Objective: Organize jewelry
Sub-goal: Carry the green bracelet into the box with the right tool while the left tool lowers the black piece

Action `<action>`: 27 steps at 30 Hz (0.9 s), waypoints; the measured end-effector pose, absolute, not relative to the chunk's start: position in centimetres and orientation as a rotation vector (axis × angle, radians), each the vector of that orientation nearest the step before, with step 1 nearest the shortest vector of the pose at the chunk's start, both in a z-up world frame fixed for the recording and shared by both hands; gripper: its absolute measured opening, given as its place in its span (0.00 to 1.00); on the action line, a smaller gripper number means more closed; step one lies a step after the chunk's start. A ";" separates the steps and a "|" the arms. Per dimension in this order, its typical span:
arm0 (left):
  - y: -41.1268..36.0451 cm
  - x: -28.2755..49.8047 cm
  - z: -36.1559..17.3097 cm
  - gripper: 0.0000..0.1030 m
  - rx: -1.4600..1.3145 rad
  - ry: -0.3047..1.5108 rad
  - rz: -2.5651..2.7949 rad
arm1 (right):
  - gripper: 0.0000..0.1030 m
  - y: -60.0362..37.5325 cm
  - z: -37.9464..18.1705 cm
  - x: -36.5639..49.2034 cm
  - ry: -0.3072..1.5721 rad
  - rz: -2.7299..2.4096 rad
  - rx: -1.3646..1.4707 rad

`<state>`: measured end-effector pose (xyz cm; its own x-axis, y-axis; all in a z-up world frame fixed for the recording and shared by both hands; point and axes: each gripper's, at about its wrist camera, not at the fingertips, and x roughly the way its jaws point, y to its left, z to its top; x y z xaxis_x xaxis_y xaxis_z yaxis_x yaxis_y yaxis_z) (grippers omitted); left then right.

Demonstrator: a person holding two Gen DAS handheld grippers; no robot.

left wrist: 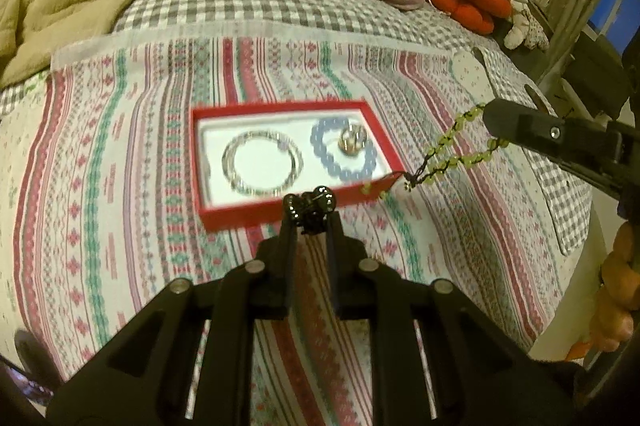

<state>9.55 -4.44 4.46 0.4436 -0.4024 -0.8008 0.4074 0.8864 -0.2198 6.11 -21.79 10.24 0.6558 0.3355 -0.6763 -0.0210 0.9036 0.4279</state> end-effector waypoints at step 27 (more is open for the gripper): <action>-4.4 14.6 0.3 0.16 0.038 0.987 -0.416 | 0.06 -18.5 4.1 13.9 0.909 0.231 0.390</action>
